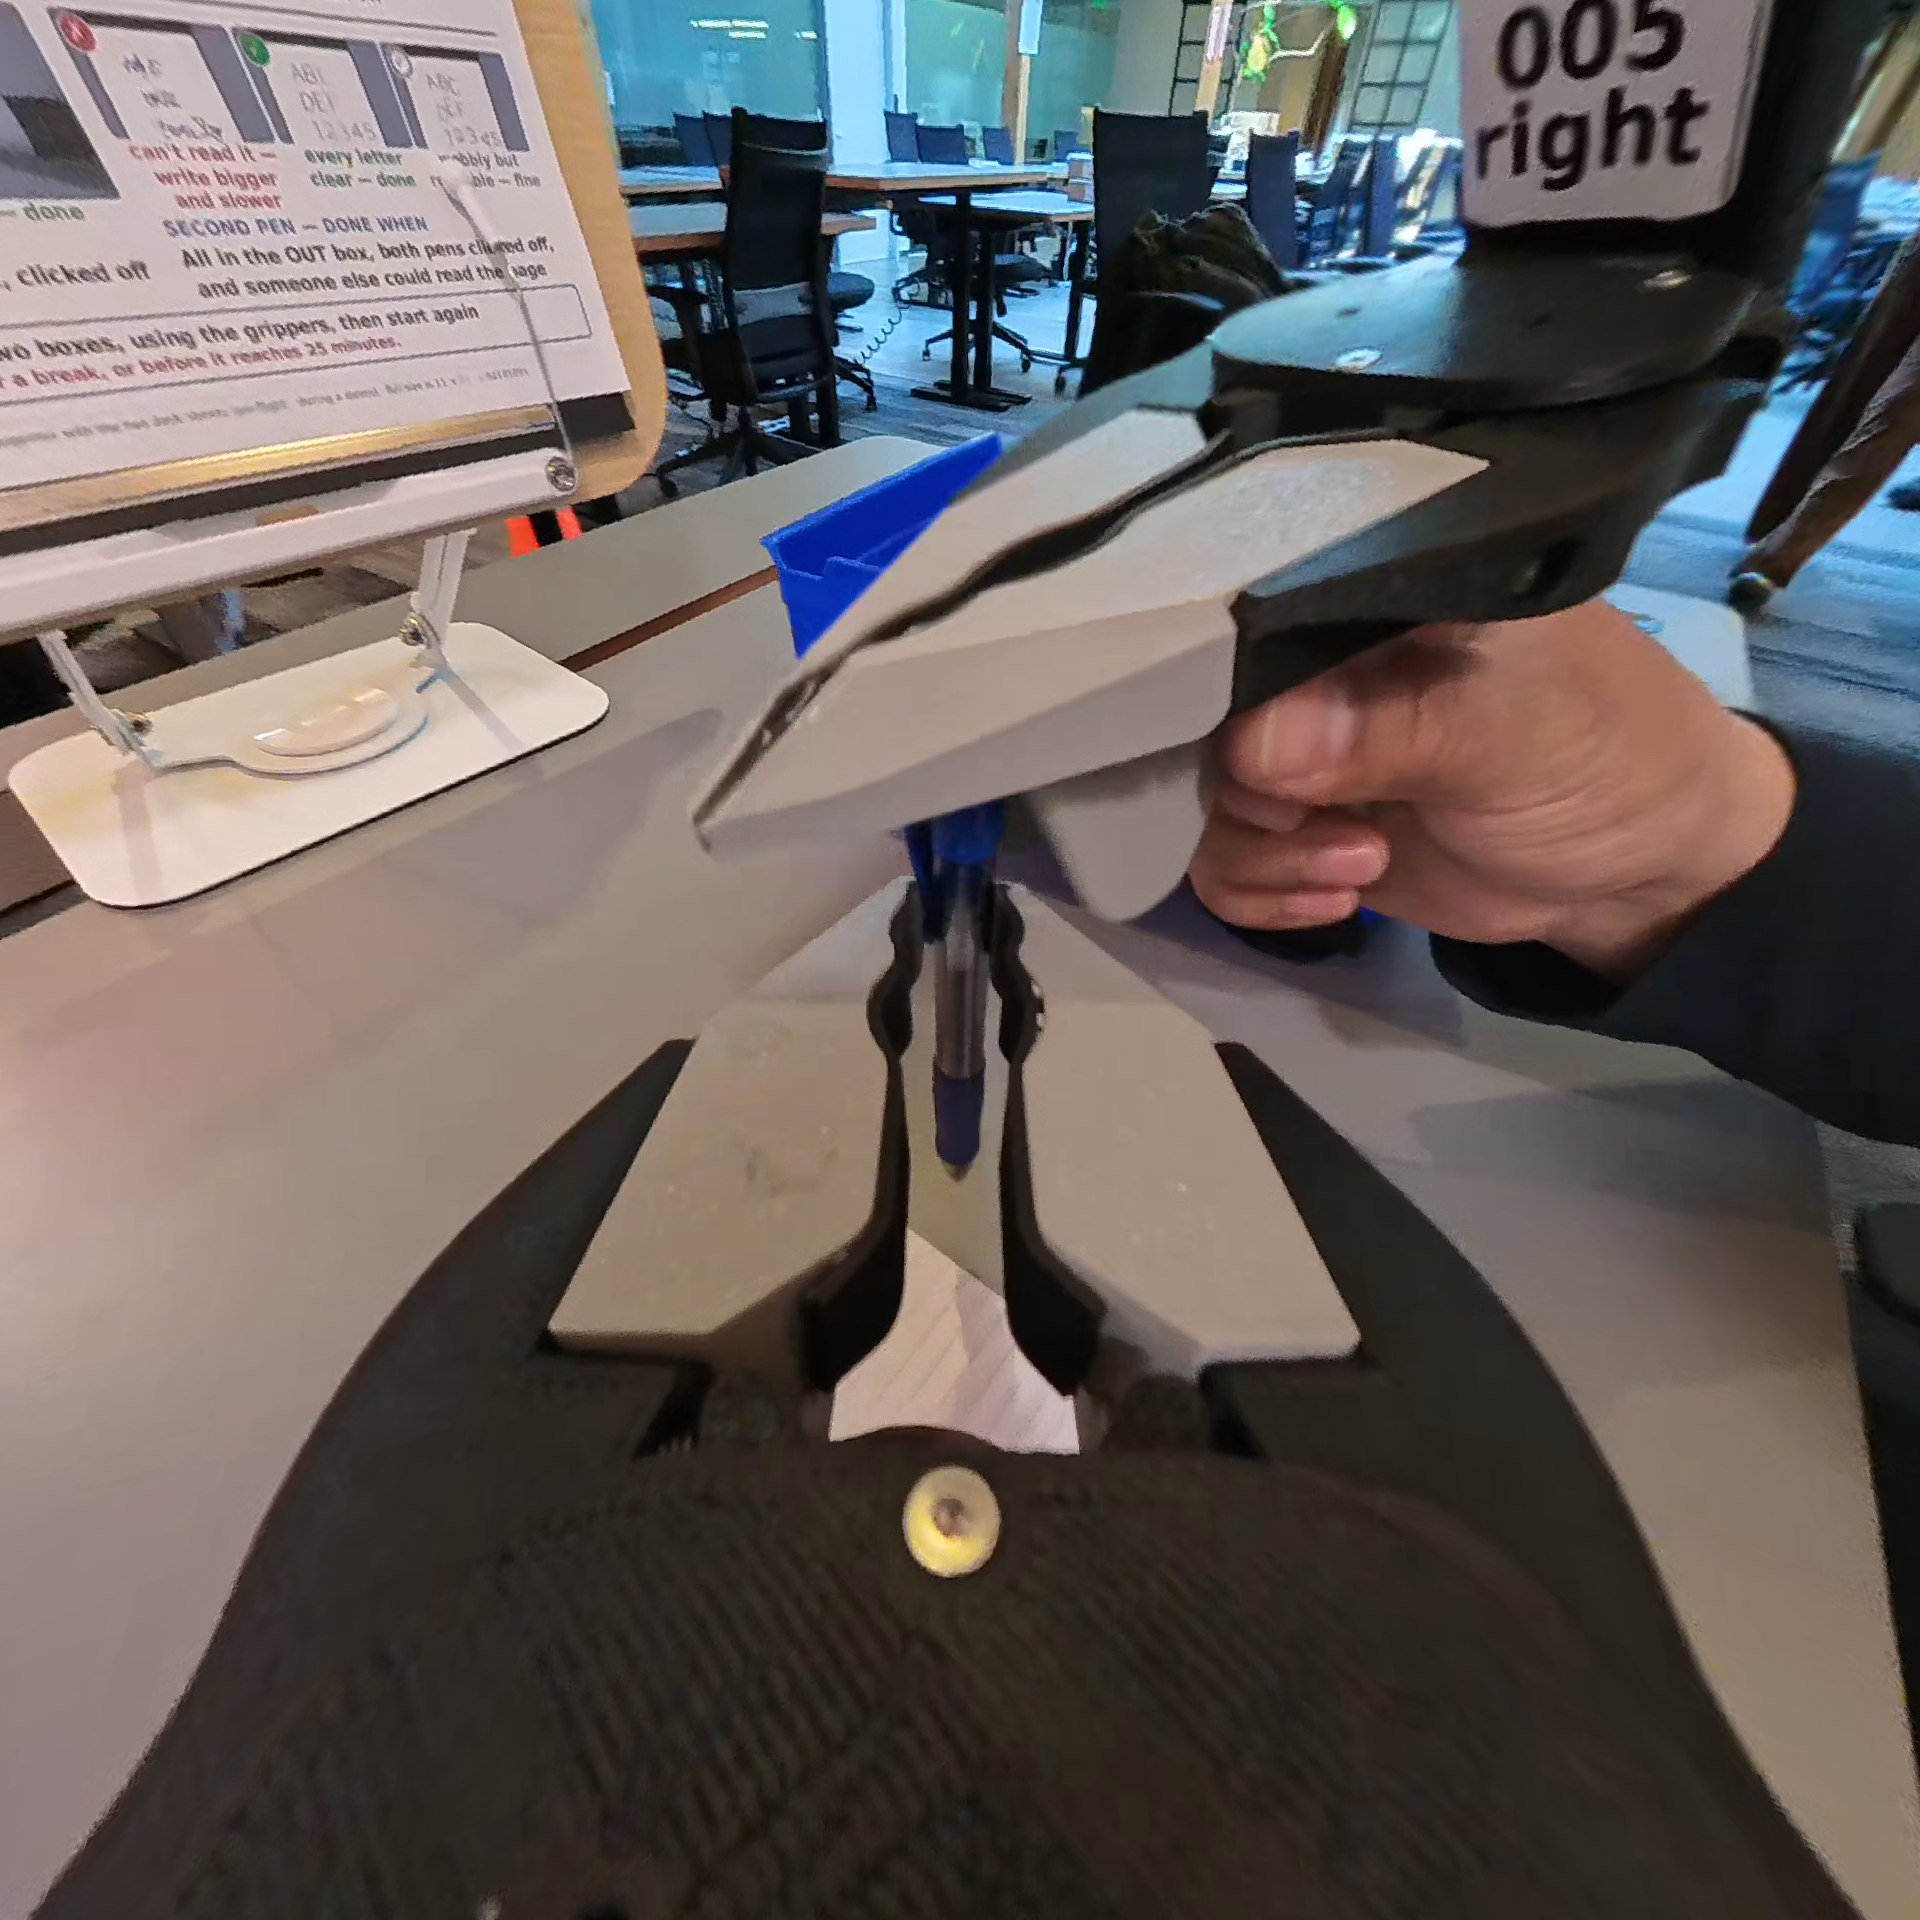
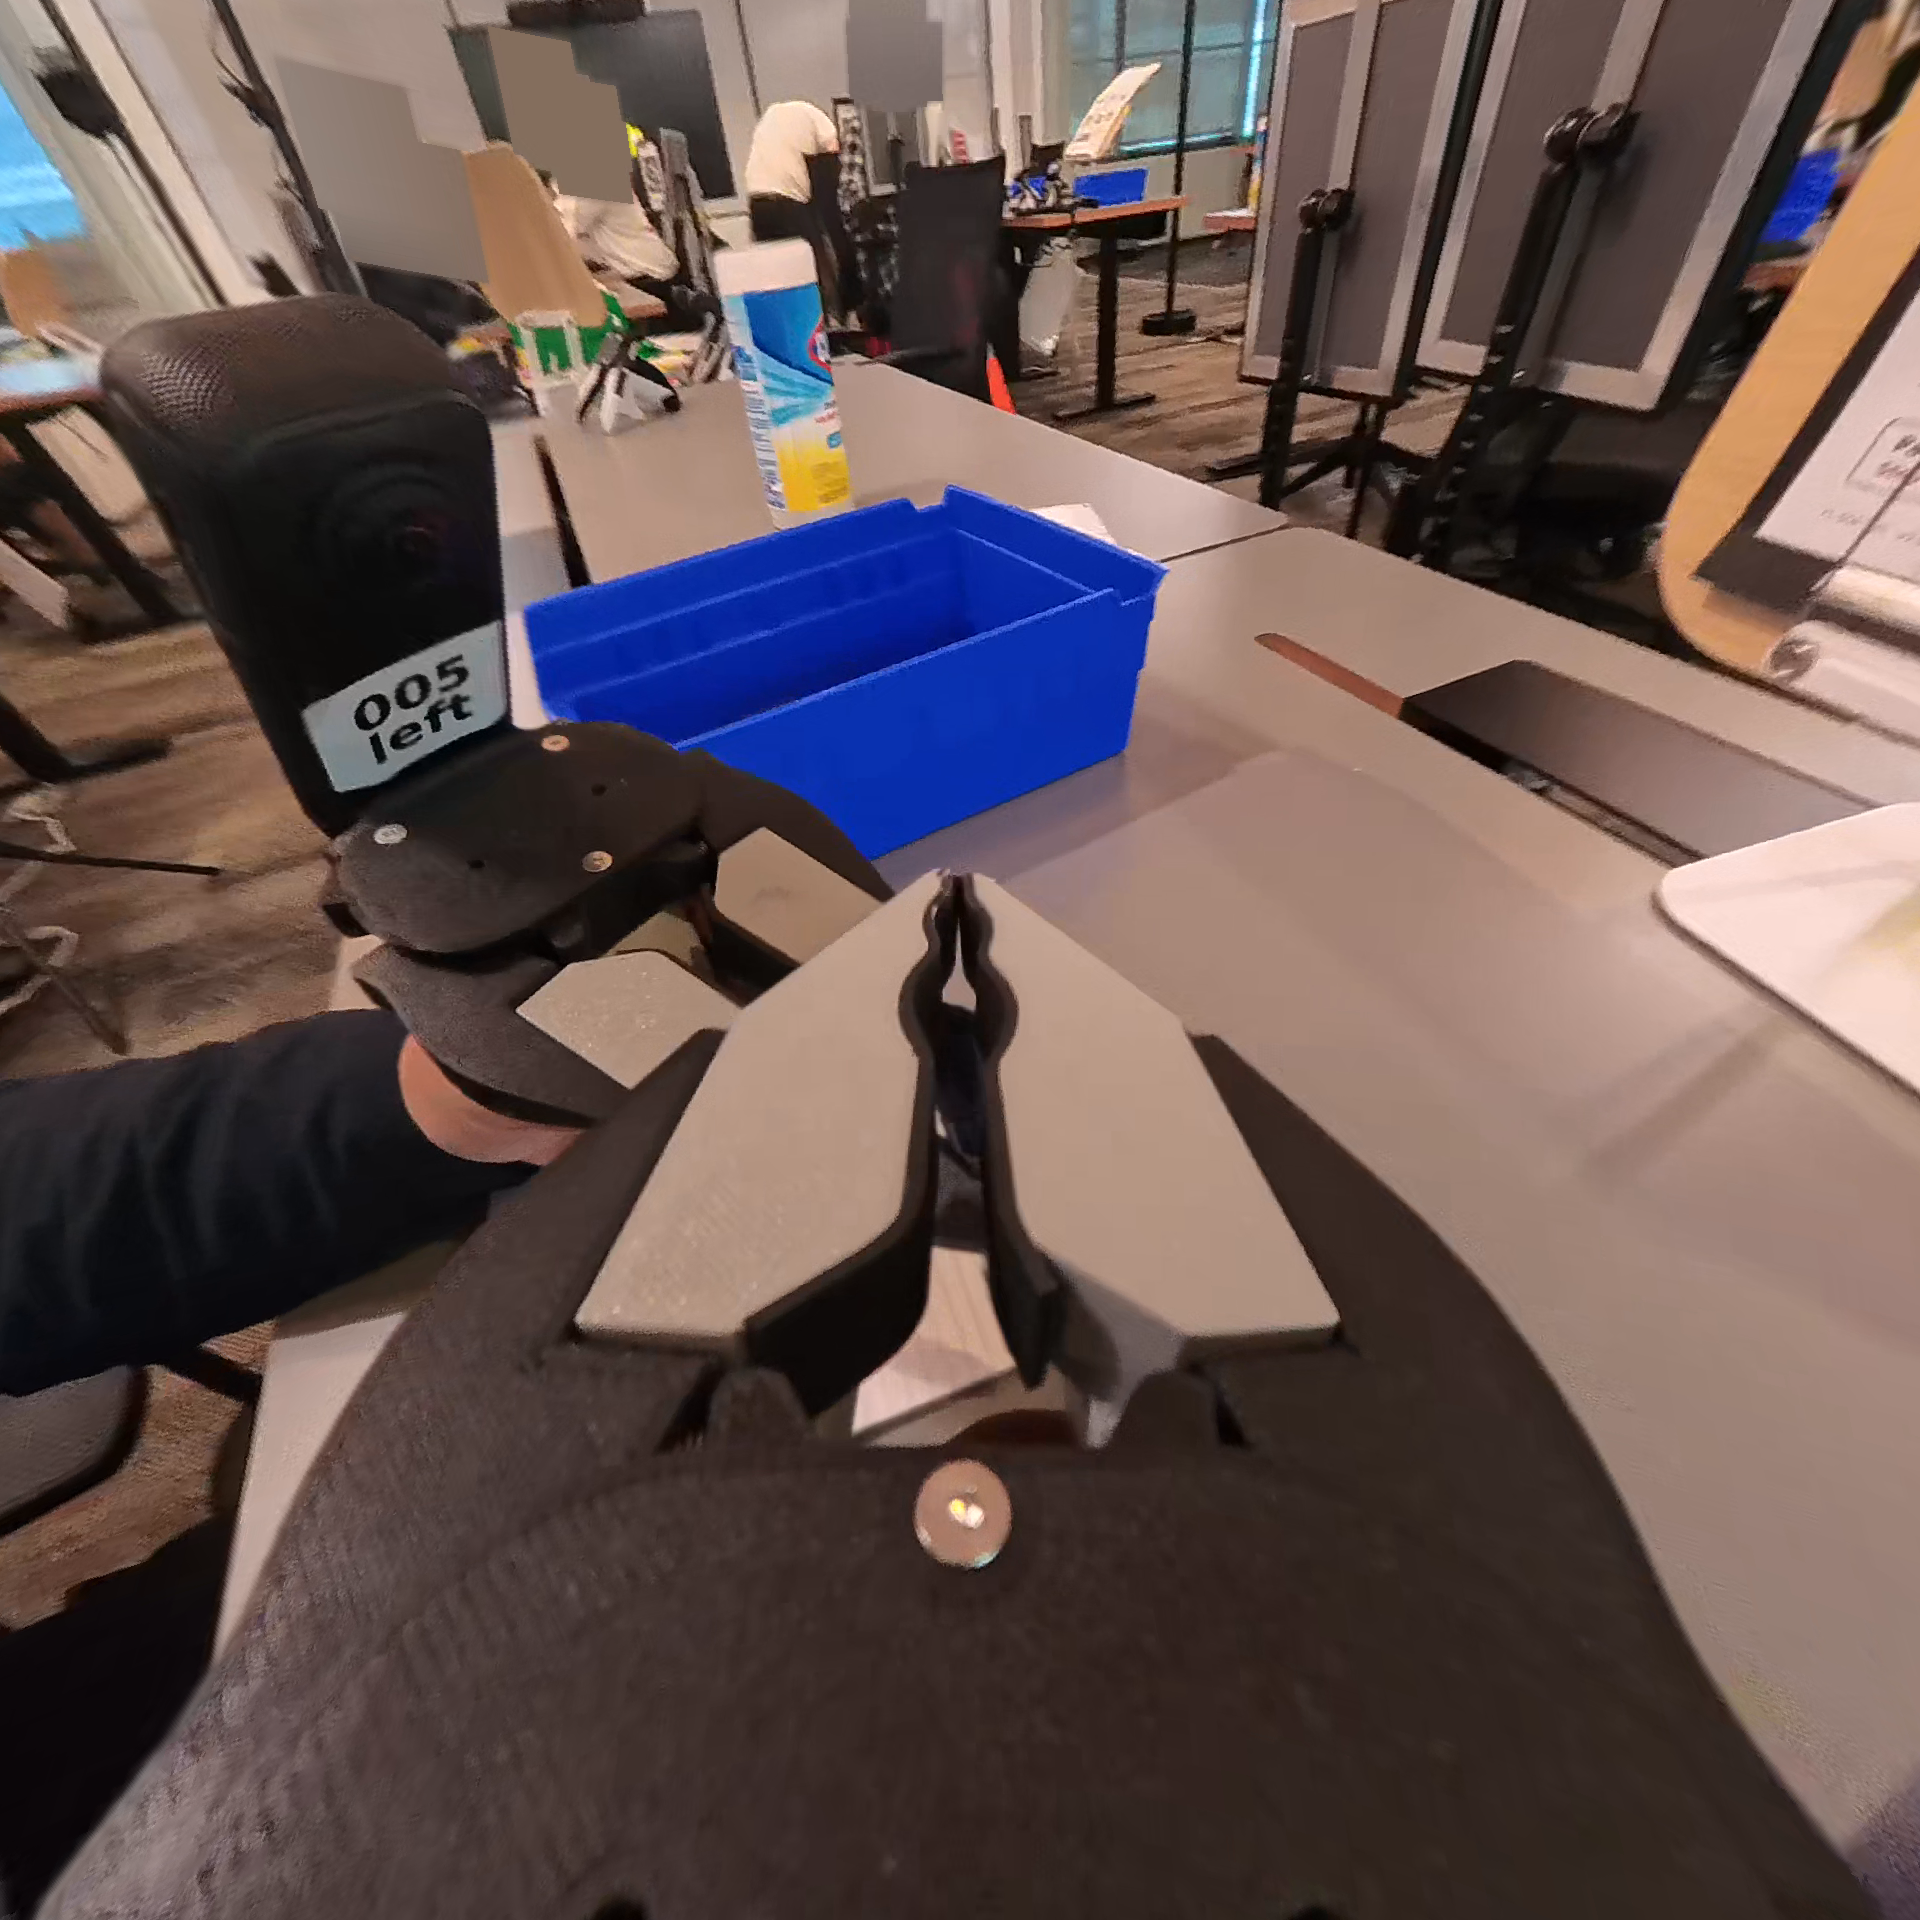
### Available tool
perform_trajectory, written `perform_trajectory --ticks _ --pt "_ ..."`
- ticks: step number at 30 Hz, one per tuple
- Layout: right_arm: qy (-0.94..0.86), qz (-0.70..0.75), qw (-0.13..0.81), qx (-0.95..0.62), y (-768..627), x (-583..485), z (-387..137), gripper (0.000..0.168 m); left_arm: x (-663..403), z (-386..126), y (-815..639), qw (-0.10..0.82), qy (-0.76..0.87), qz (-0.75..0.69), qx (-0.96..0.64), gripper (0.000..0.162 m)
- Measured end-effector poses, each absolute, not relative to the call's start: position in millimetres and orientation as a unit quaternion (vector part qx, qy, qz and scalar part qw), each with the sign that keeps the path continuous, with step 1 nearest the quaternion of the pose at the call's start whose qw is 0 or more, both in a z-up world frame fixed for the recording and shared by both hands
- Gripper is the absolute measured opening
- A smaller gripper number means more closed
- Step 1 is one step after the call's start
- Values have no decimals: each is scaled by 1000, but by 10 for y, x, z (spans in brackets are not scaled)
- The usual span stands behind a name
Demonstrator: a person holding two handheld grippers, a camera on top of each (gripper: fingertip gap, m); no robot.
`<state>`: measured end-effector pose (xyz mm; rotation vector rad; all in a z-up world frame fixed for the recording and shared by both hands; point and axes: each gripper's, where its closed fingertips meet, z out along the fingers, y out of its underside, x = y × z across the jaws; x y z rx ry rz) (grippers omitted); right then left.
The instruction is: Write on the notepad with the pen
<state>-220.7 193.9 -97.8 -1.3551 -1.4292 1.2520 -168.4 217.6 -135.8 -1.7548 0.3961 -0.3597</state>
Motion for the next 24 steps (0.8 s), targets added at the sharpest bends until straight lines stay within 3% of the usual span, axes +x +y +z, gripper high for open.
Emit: perform_trajectory --ticks 8,13,18,21,24 --pt "-543 525 366 -544 1940 -2147 -1058 0 -1632 -1441 2188 597 179 -145 -768 9" --pt "-483 593 407 -500 2080 -1933 -552 7 -1635 -1324 2172 612 166 -185 -751 9" --pt "-519 519 413 -539 2173 -1843 -1000 21 -1652 -1175 2114 625 154 -237 -728 10" --pt "-507 525 431 -530 2177 -1728 -1094 17 -1758 -1120 2106 629 127 -266 -720 10" --pt "-507 515 436 -537 2190 -1673 -1121 31 -1819 -1087 2114 634 110 -274 -715 10"
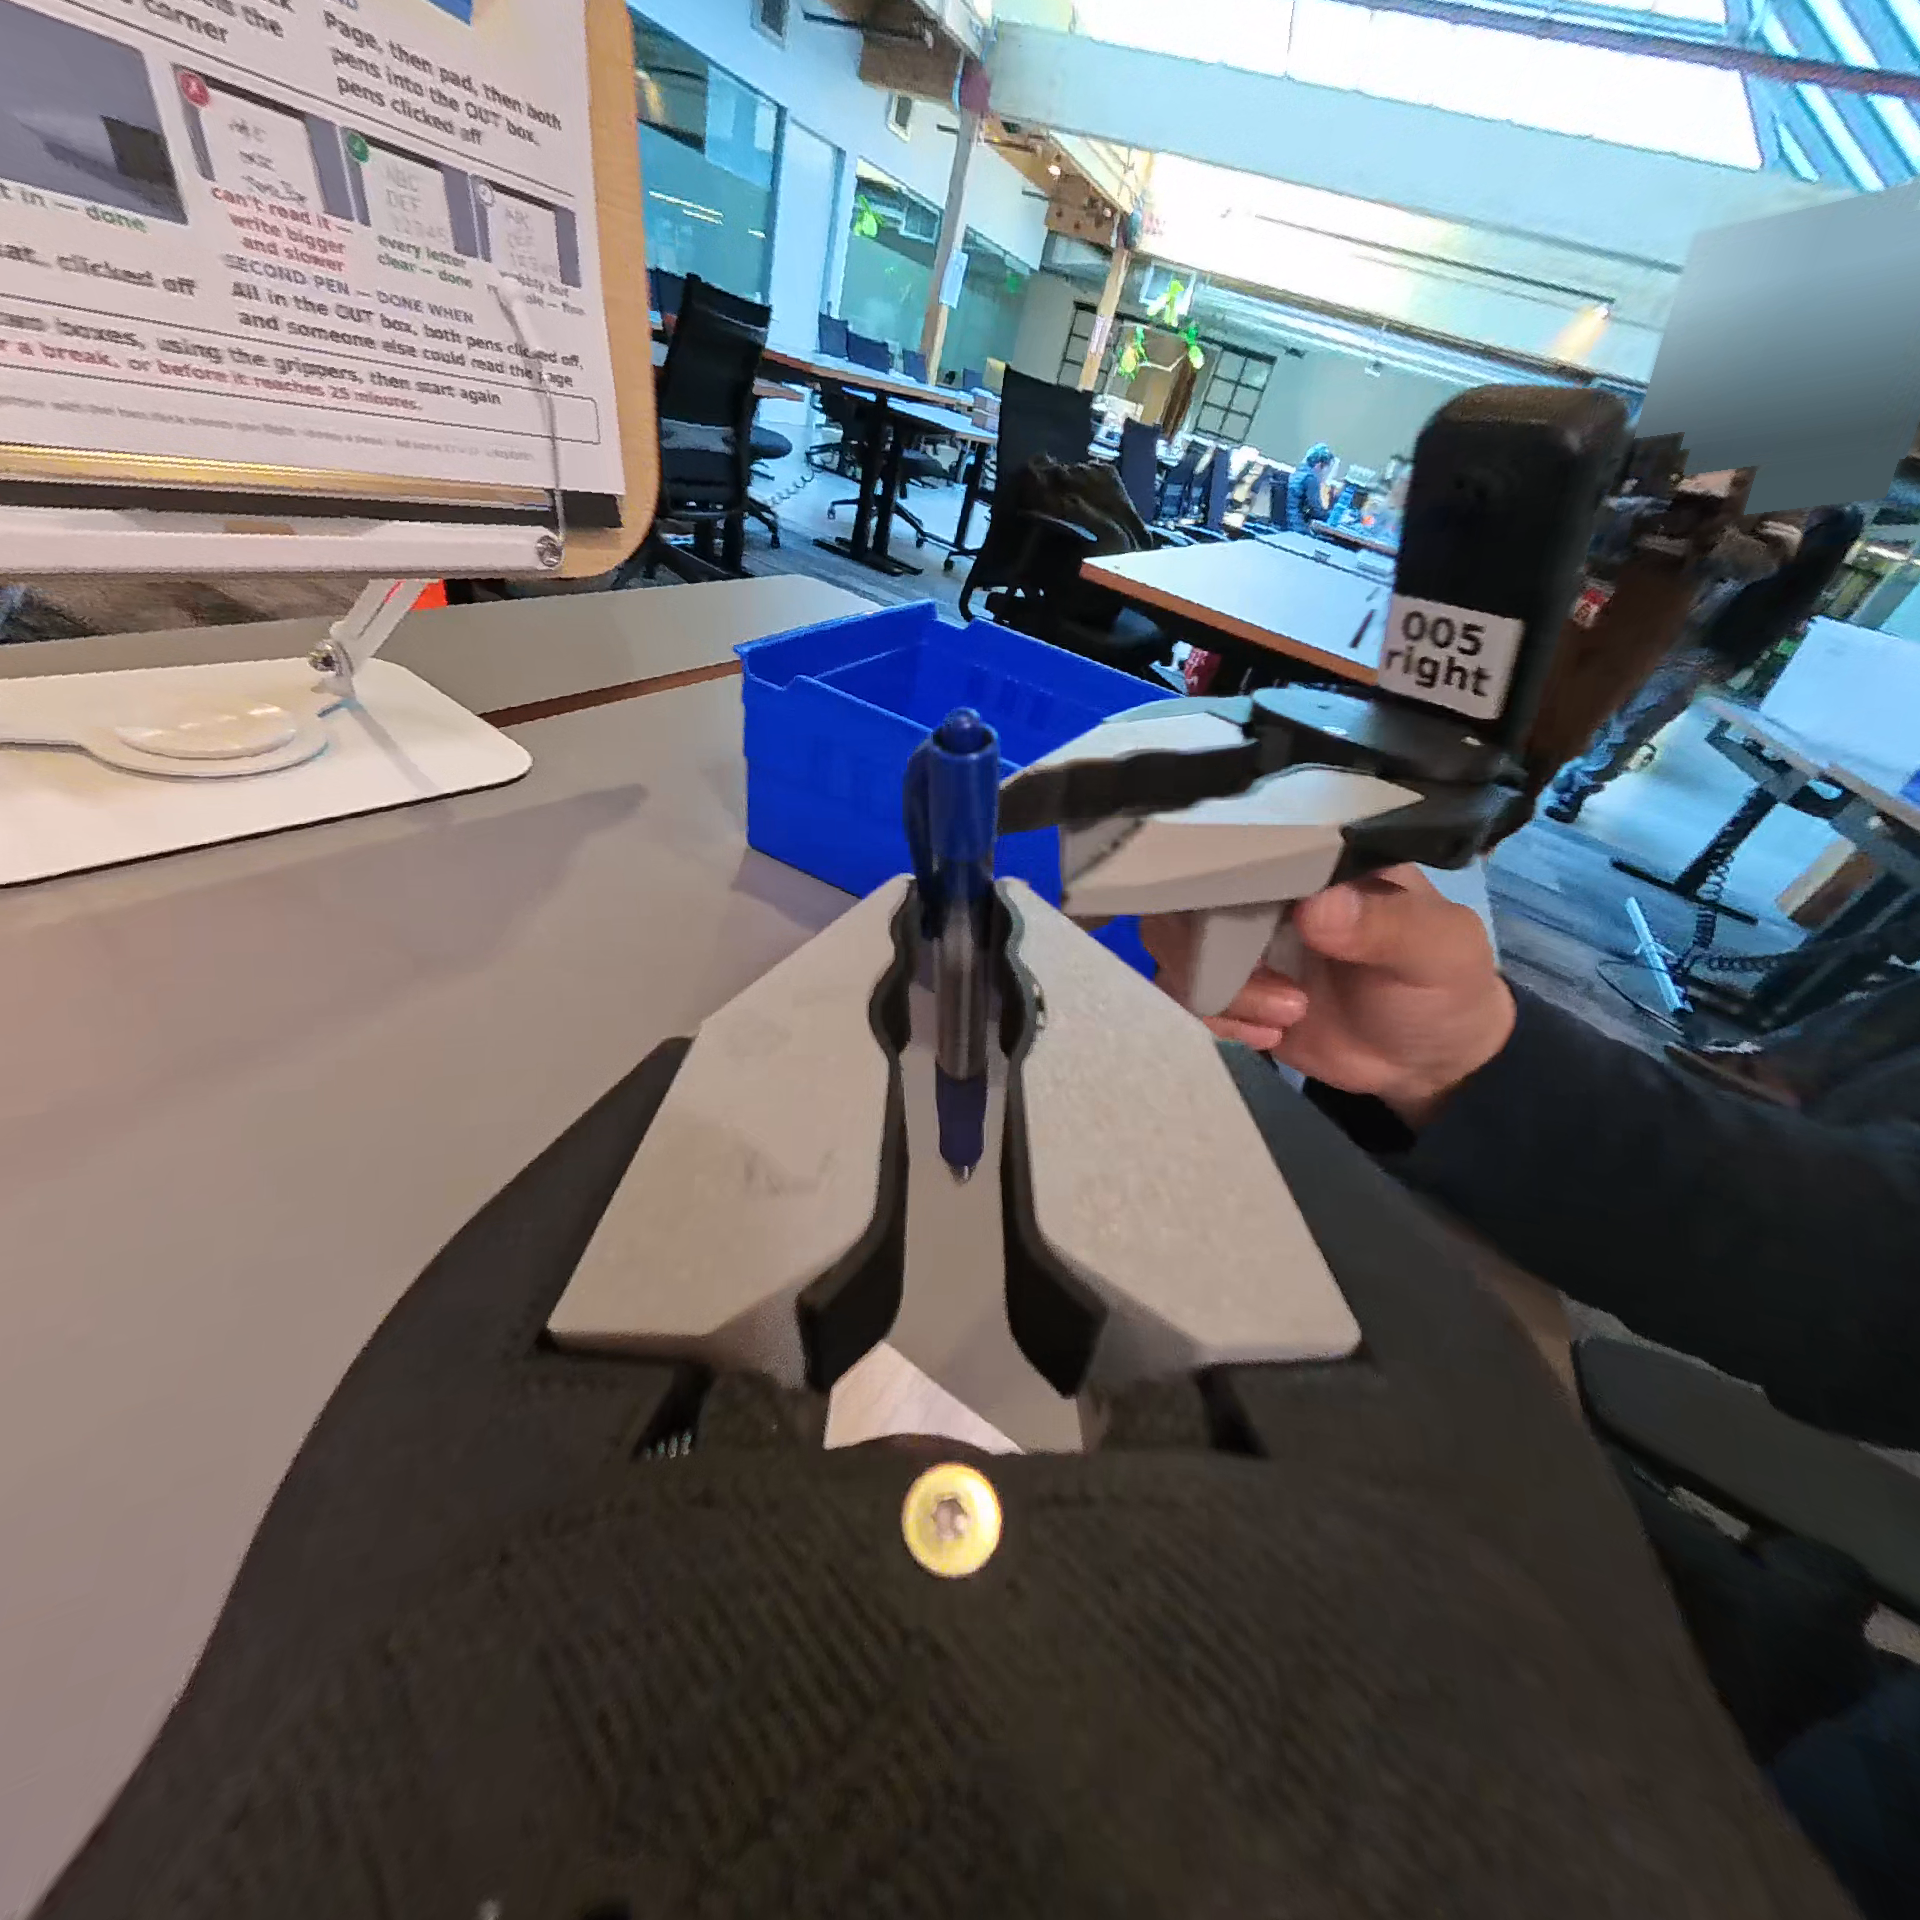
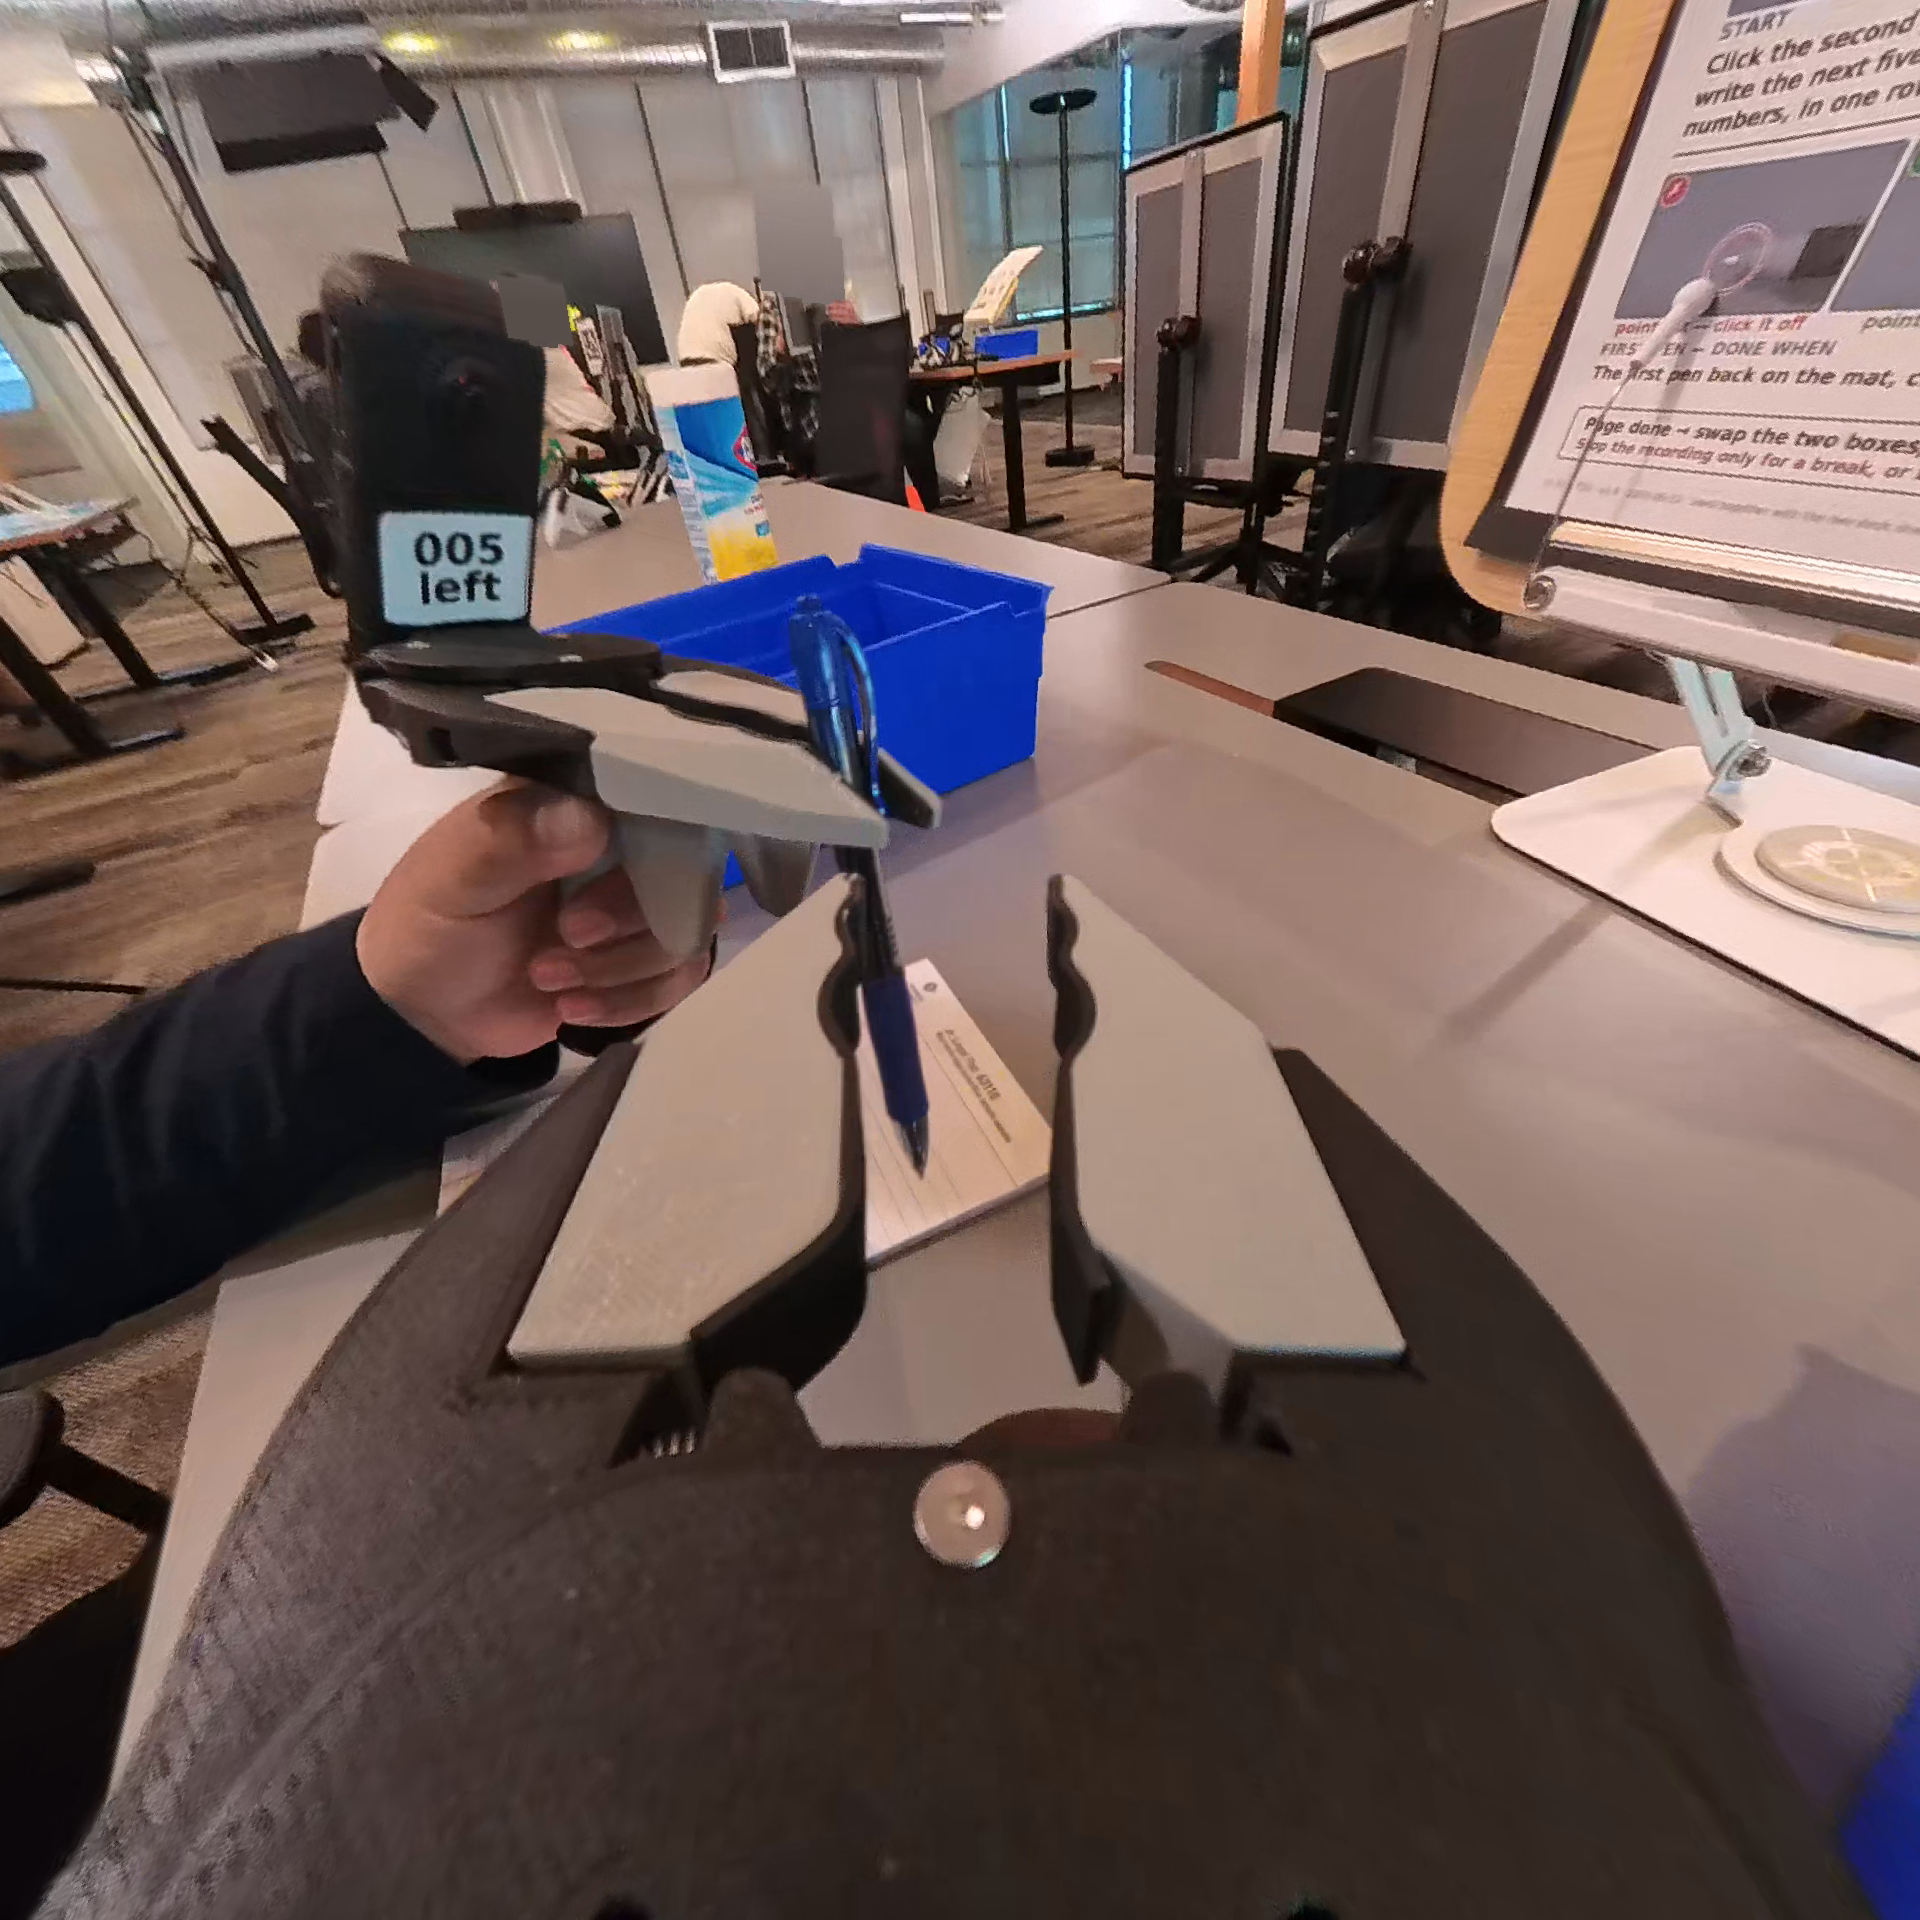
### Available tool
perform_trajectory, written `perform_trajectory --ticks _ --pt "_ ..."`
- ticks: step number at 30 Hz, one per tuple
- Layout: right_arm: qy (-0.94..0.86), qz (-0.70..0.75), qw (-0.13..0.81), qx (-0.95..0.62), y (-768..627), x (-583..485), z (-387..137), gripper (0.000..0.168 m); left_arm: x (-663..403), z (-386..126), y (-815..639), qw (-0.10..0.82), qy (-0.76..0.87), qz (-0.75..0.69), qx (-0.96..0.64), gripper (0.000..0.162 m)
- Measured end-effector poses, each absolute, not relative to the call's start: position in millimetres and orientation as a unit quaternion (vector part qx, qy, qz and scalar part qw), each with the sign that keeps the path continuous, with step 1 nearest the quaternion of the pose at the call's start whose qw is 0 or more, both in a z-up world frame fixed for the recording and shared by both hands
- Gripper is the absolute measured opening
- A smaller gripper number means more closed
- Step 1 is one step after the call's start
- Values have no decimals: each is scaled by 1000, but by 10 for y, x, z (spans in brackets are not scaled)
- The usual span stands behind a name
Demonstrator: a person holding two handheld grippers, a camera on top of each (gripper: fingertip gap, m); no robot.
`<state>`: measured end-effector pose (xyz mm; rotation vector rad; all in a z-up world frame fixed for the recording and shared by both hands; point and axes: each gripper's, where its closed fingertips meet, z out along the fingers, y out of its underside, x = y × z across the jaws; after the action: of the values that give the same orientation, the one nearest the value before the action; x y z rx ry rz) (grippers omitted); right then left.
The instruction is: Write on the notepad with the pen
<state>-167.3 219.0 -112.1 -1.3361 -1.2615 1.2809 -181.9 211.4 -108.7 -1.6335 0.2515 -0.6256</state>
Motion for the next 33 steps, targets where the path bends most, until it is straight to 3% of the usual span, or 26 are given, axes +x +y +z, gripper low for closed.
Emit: perform_trajectory --ticks 7,9,10,15,21,28,33 --pt "-587 384 447 -555 2042 -1940 -1545 31 -1821 -1087 2146 633 89 -287 -713 10" --pt "-595 375 447 -553 1996 -2043 -1593 7 -1815 -1106 2150 630 90 -282 -718 10" --pt "-595 376 445 -554 1989 -2081 -1598 7 -1833 -1115 2159 631 86 -277 -719 10" --pt "-582 423 413 -559 1978 -2152 -1631 6 -1911 -1152 2181 627 67 -274 -726 11" --pt "-568 497 371 -542 1899 -2055 -1553 6 -2004 -995 2118 654 57 -294 -695 29" --pt "-593 561 298 -495 1580 -1978 -1523 7 -1737 -855 1945 637 115 -392 -654 18" --pt "-594 579 282 -483 1536 -1957 -1491 6 -1691 -883 1936 632 130 -377 -665 13"
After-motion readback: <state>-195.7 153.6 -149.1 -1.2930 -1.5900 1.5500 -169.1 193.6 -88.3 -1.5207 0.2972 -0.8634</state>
